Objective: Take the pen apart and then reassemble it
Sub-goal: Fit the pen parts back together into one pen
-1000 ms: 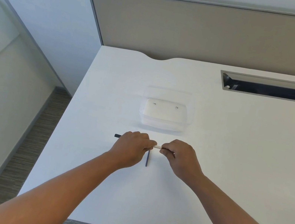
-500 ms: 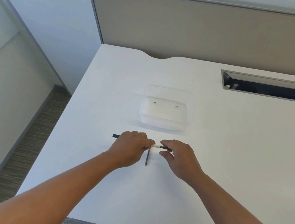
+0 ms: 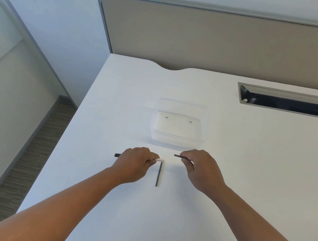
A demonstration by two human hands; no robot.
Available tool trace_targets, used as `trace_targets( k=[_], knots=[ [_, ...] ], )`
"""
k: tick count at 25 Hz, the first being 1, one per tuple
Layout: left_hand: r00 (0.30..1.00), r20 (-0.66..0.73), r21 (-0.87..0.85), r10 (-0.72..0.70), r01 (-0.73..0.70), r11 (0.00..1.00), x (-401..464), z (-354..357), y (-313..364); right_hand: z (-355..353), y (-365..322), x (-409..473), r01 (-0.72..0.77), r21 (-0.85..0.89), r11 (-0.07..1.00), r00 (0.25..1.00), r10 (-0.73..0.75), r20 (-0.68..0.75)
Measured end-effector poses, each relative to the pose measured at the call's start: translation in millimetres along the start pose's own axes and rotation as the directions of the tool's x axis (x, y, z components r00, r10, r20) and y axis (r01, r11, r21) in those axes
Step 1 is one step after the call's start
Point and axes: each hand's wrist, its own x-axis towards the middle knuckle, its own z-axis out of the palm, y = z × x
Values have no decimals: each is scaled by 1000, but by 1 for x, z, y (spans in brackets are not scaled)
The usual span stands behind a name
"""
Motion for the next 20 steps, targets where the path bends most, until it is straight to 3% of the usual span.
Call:
trace_targets(
  k=[5, 9, 12, 16, 20],
  knots=[
    [968, 120, -310, -220, 247, 918, 14, 4, -10, -14, -3, 37, 46, -10, 999, 987, -47, -152],
    [928, 213, -475, -304, 371, 798, 29, 4, -20, -22, -6, 75, 18, -45, 999, 998, -21, -66],
    [910, 282, -509, -304, 410, 756, 36, 9, -27, -20, -2, 102, -52, -108, 993, 995, 60, 75],
    [905, 305, -460, -298, 414, 786, 44, 14, -31, -14, 2, 128, -168, -132, 977, 953, 195, 232],
    [904, 294, -398, -310, 411, 820, 48, 16, -31, -9, 7, 140, -190, -121, 974, 932, 218, 289]
  ],
)
